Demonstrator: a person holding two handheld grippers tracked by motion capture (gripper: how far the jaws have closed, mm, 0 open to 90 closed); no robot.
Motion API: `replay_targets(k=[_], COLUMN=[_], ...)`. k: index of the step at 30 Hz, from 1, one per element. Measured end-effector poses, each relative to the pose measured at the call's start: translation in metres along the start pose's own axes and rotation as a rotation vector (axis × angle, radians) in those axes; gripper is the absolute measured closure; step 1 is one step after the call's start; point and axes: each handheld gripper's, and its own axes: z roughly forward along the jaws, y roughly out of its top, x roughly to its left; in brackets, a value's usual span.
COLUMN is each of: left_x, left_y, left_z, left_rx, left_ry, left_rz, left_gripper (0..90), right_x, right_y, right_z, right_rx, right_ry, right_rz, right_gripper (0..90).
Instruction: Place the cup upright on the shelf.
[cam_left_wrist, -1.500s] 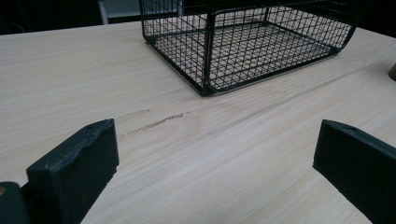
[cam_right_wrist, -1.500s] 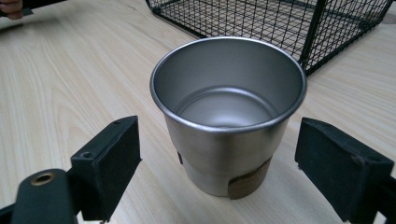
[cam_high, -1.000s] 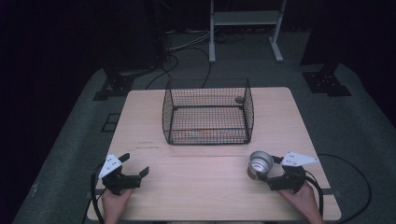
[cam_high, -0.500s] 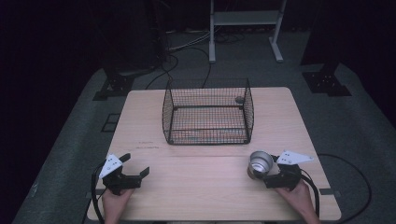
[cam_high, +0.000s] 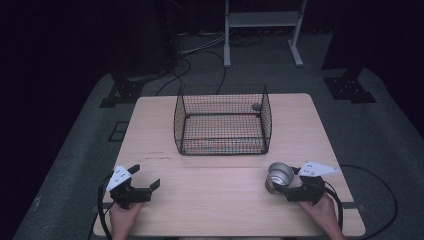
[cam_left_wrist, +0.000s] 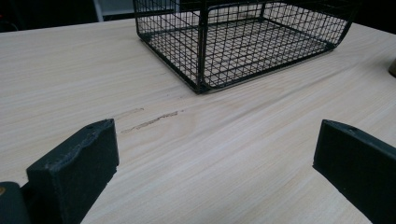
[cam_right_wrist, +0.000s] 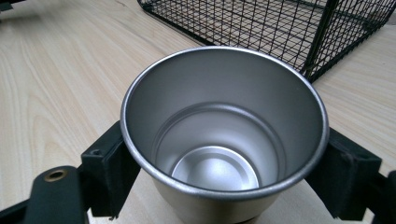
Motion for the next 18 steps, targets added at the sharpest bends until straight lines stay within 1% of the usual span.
replay_targets(k=[1, 3, 7, 8, 11, 15, 18], left_x=[0.000, 0.000, 0.000, 0.000, 0.000, 0.001, 0.000], left_y=[0.000, 0.000, 0.000, 0.000, 0.000, 0.000, 0.001], left_z=[0.000, 0.000, 0.000, 0.000, 0.000, 0.000, 0.000], left_rx=[-0.003, -0.004, 0.000, 0.000, 0.003, 0.006, 0.005], left_ry=[0.001, 0.000, -0.003, -0.003, -0.005, -0.008, -0.010], left_rz=[-0.001, -0.002, -0.003, -0.003, -0.005, -0.003, -0.009], left_gripper=[0.0, 0.0, 0.0, 0.0, 0.0, 0.0, 0.0], right_x=[0.001, 0.002, 0.004, 0.004, 0.005, 0.007, 0.007], right_y=[0.002, 0.004, 0.013, 0.013, 0.022, 0.031, 0.036], right_z=[-0.002, -0.004, -0.011, -0.011, -0.015, -0.016, -0.016], right_rx=[0.013, 0.012, -0.013, -0.013, -0.017, -0.004, 0.007], right_ry=[0.000, -0.001, 0.018, 0.018, 0.045, 0.066, 0.072], right_rz=[-0.003, -0.010, -0.011, -0.011, 0.006, -0.004, -0.008], right_gripper=[17.6, 17.6, 17.6, 17.6, 17.6, 17.6, 17.6])
